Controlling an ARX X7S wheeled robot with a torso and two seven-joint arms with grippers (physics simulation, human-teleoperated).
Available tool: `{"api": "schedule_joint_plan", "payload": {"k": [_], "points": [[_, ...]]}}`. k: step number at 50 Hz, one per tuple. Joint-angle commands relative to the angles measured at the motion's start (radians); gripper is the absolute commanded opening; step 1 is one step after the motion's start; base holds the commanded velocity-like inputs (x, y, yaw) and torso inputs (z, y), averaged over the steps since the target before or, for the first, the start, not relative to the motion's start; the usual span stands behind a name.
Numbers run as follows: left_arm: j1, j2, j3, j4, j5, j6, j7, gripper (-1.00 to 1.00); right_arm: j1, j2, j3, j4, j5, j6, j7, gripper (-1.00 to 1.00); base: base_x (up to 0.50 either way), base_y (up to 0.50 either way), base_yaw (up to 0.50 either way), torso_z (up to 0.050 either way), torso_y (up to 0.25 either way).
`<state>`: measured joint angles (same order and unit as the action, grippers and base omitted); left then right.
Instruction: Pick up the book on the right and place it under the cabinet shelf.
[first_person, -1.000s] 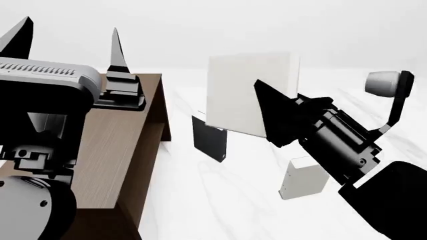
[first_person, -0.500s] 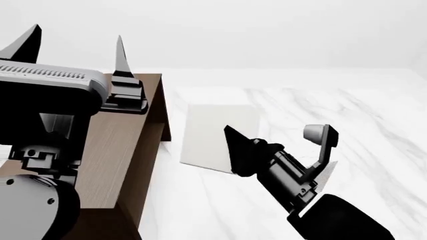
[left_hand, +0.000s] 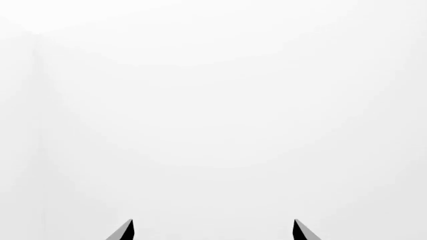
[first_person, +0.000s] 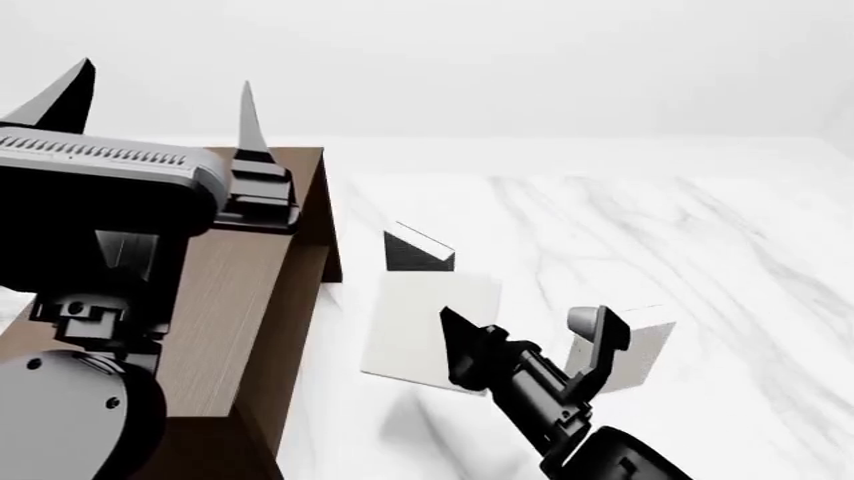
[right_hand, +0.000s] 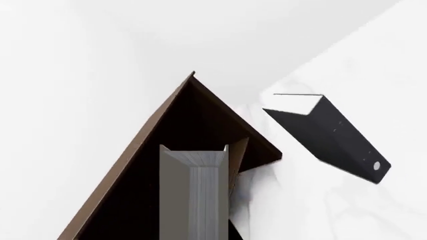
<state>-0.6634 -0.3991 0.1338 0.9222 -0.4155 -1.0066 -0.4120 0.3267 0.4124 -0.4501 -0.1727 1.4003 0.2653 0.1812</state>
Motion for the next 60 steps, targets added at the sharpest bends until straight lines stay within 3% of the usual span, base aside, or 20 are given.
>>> {"api": "schedule_joint_plan", "payload": {"k": [1,33,60], "points": [[0.005,-0.003,0.008,-0.006,-0.001,0.008,-0.004,1.00,-0.001,-0.034,0.007,0.094,-0.033,-0.028,-0.071,-1.00,0.00,0.00,0.00,0.000,0.000],[0.017,-0.022,0.006,-0.024,-0.008,0.029,-0.008,1.00,0.017,-0.125,-0.038,0.305,-0.007,-0.017,-0.190,-1.00,0.00,0.00,0.00,0.000,0.001],[0.034,-0.030,0.015,-0.035,-0.012,0.049,-0.013,1.00,0.105,-0.266,-0.119,0.696,-0.062,-0.029,-0.382,-1.00,0.00,0.00,0.00,0.000,0.001]]}}
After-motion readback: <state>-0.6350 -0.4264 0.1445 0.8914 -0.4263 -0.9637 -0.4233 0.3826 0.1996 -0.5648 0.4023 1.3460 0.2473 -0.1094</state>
